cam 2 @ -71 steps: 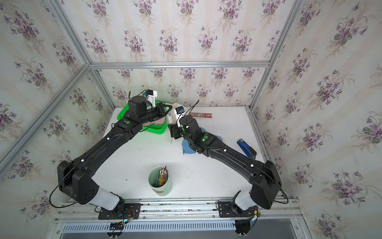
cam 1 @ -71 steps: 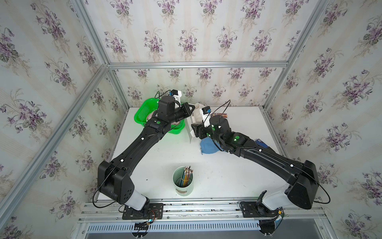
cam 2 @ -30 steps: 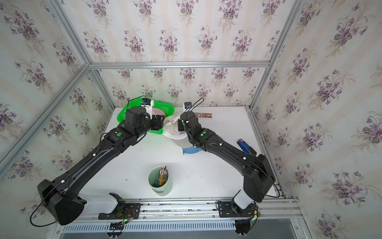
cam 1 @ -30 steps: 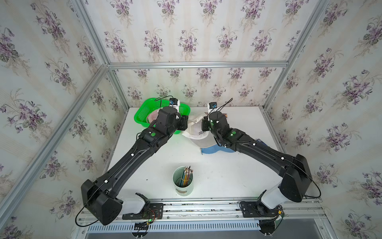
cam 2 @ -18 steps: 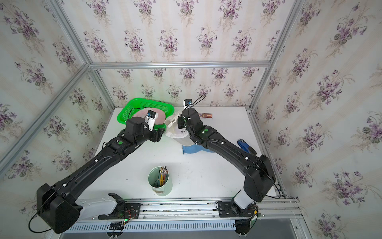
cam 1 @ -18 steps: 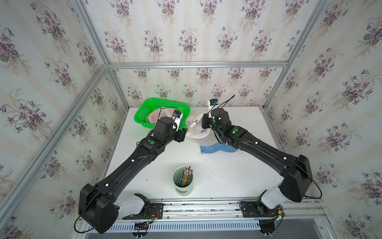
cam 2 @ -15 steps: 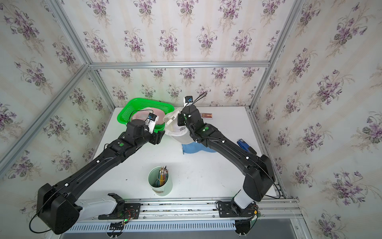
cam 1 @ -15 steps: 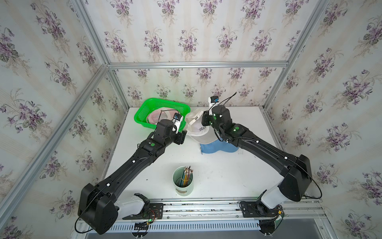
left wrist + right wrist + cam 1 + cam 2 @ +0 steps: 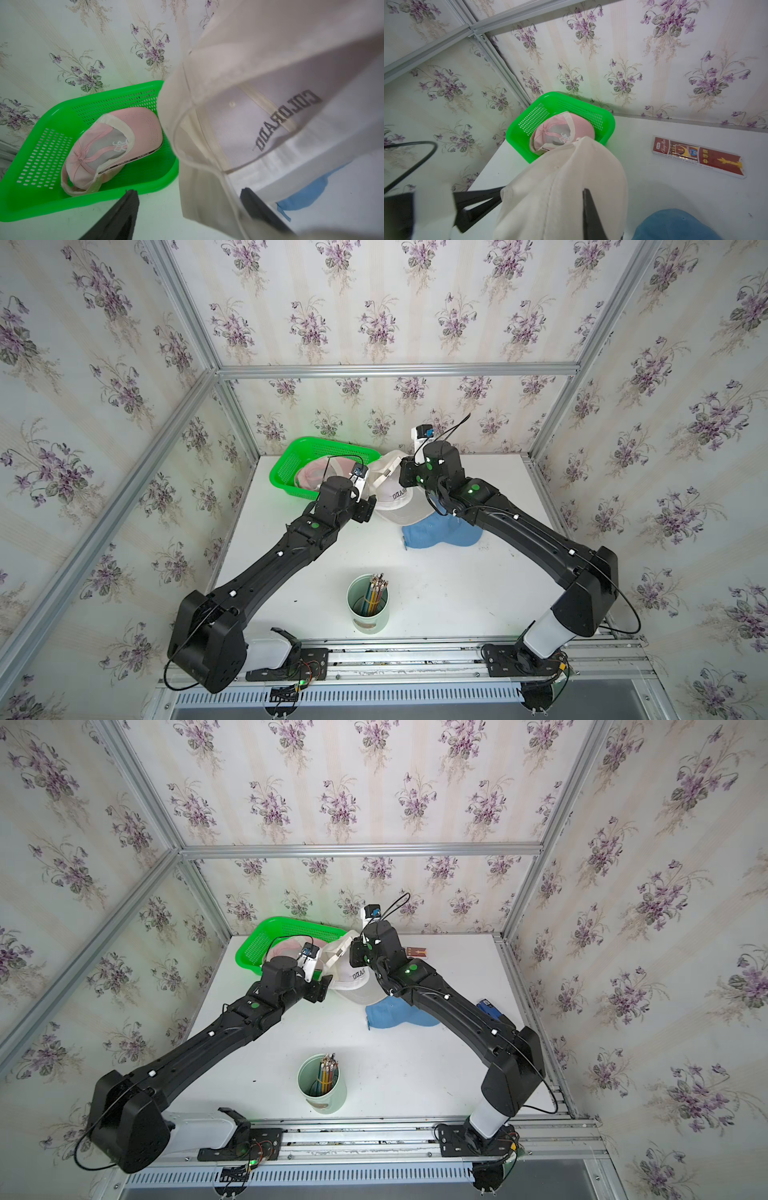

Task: Turn the baseball cap inside out
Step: Turn over the baseball cap.

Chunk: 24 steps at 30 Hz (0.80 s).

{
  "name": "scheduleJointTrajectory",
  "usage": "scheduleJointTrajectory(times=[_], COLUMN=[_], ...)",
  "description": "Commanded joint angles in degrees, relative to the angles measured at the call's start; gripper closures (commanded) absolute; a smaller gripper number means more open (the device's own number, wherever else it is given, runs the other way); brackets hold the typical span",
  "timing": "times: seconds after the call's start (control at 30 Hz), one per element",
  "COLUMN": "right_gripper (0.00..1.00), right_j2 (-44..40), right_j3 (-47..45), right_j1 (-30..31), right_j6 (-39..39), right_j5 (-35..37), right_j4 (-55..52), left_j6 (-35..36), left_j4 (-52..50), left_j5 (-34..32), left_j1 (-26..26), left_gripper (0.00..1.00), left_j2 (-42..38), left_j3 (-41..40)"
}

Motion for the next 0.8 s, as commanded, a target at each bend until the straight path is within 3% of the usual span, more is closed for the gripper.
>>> scheduleJointTrajectory(times=[0.0,0.07,0.2,0.27,0.43,0.5,0.67,0.77], right_gripper=[1.0,1.0,1.0,1.0,1.0,0.98,0.74,0.58], right_j2=[-0.93,-1.23,-0.68,-0.6,0.38,0.97,1.1,-0.41], right_j3=[-0.16,-0.37,-0.67,-1.56,-3.3,-4.09,-7.29,-10.52], right_j1=[0.08,0.02,-0.56,-1.42,-3.52,-4.52,-5.13,-4.89], right_j6=[0.44,0.17,-0.4,0.23,1.62,1.58,-0.53,-2.13], right_j5=[-3.95,-3.82,-2.48,-3.45,-4.27,-4.69,-6.37,-8.28], right_j4=[0.43,-0.2,-1.67,-1.42,-1.61,-2.15,-1.43,0.12], left_j6=[0.26,-0.09,-0.34,-0.34,-3.7,-7.37,-12.19,-14.26], left_j4=[3.23,3.73,3.08,1.82,-9.17,-18.08,-41.87,-47.1], left_j5=[-3.56,-3.54,0.63,1.64,1.16,0.81,5.24,7.27], left_j1=[0.46,0.87,0.92,0.92,0.91,0.87,0.73,0.07], left_gripper=[0.28,0.43,0.86,0.98,1.0,1.0,1.0,1.0], left_j2=[1.62,1.85,-0.48,-1.33,-1.42,0.03,11.73,15.59], left_j3=[1.68,2.22,2.17,2.41,7.72,12.82,30.4,34.97])
